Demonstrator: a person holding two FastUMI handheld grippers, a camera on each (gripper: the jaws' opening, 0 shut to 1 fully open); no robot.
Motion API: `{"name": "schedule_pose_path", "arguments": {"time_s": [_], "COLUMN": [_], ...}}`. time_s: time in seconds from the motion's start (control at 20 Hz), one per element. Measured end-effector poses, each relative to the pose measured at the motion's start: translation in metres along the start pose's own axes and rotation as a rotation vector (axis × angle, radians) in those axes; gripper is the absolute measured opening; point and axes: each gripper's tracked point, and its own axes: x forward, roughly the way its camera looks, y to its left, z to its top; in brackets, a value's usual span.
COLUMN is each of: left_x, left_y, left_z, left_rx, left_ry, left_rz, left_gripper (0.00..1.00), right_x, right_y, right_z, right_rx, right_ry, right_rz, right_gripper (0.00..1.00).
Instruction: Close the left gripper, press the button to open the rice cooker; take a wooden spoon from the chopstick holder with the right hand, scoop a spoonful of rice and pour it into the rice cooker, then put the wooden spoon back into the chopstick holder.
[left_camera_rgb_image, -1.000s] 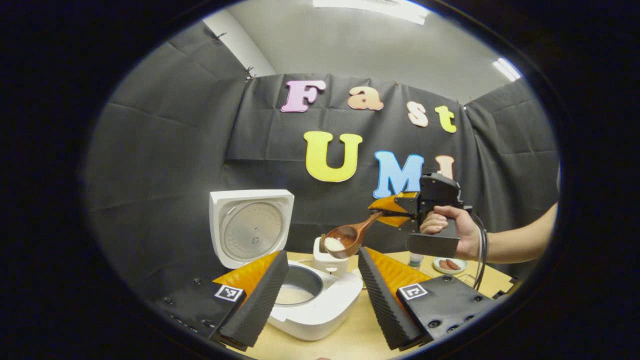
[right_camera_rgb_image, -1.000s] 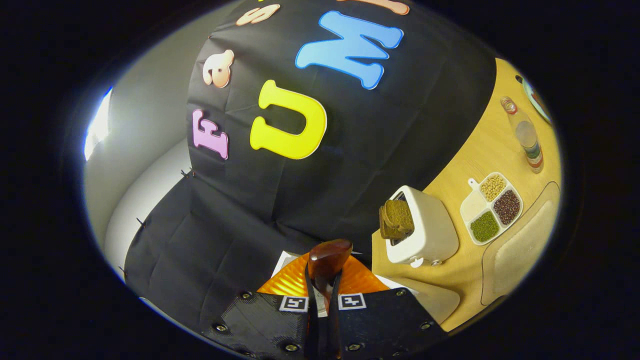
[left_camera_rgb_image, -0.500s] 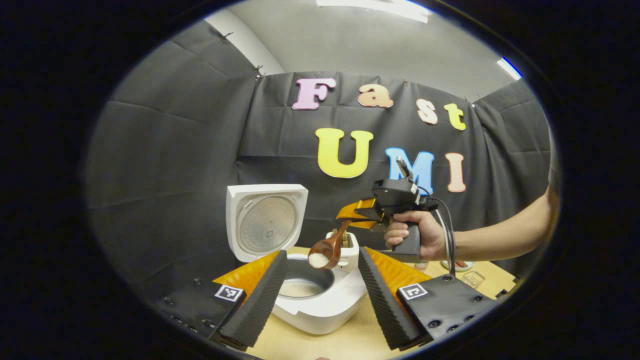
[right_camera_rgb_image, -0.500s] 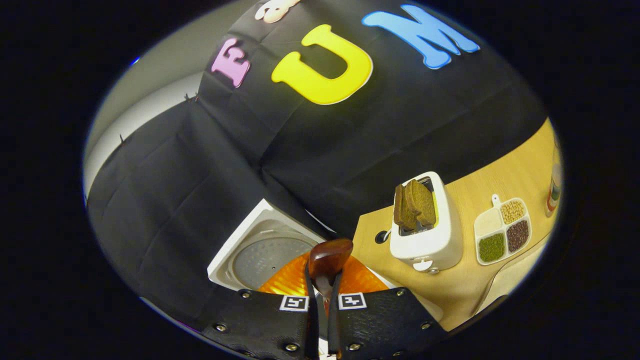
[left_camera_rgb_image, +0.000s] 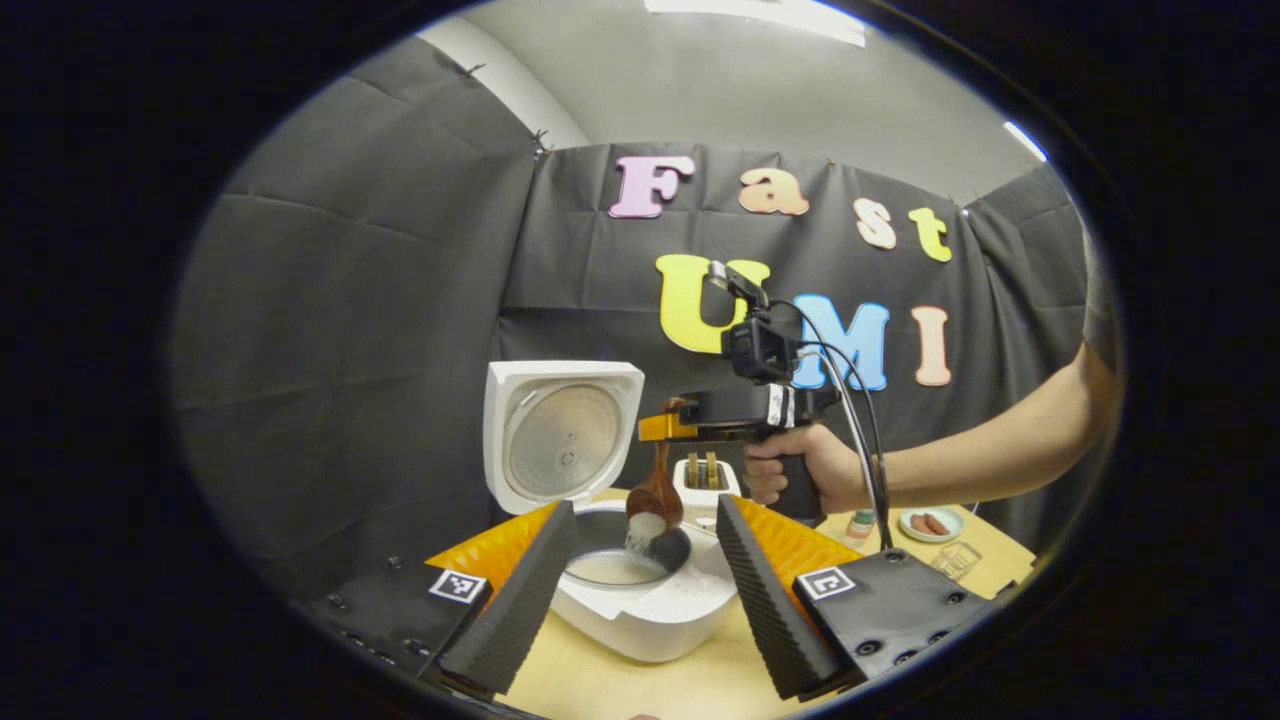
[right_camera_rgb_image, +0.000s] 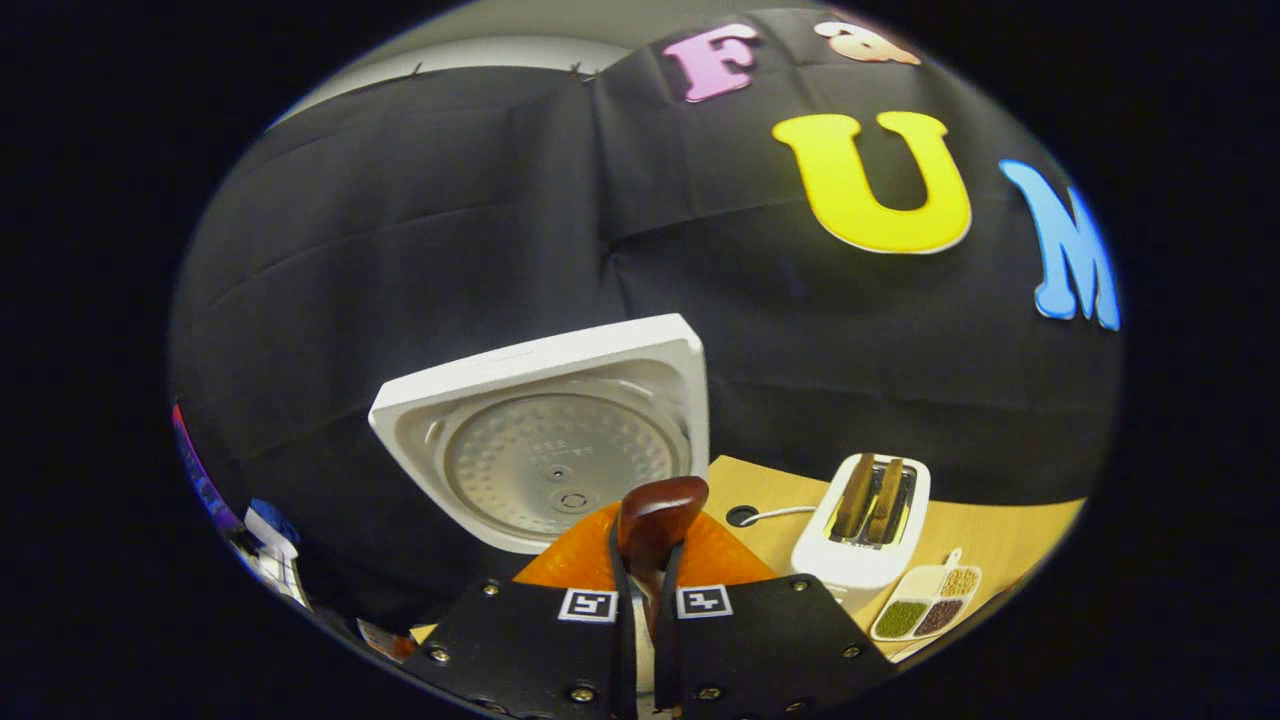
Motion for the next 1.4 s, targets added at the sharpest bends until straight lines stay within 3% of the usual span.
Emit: {"name": "schedule_pose_path", "arguments": {"time_s": [0.1,0.35,0.45,0.65,0.9,1.1,1.25,1.4], "left_x": [-0.004,-0.011,-0.011,-0.012,-0.009,0.004,0.016,0.022], "left_y": [0.002,0.001,0.001,0.000,-0.006,-0.033,-0.062,-0.093], "left_z": [-0.002,0.001,0.000,-0.001,0.004,0.011,0.013,0.019], "left_rx": [0.016,0.050,0.051,0.035,0.004,-0.012,-0.003,-0.015], "left_ry": [-0.001,-0.009,-0.011,-0.012,-0.012,-0.019,-0.012,-0.009], "left_rz": [0.008,0.012,0.003,0.008,-0.006,-0.076,-0.133,-0.181], "left_gripper": [0.98,0.97,0.97,0.97,0.97,0.96,0.97,0.96], "right_x": [0.002,-0.013,-0.022,-0.030,-0.057,-0.084,-0.122,-0.162], "right_y": [0.017,0.060,0.069,0.051,-0.004,-0.050,-0.083,-0.121], "right_z": [0.001,0.002,0.007,0.024,0.048,0.054,0.055,0.046], "right_rx": [-0.098,-0.494,-0.529,-0.309,0.157,0.479,0.600,0.641], "right_ry": [0.005,-0.019,-0.031,-0.036,-0.065,-0.113,-0.162,-0.197], "right_rz": [0.037,0.127,0.166,0.152,0.098,0.067,0.024,-0.035], "right_gripper": [0.07,0.07,0.08,0.07,0.07,0.07,0.07,0.07]}}
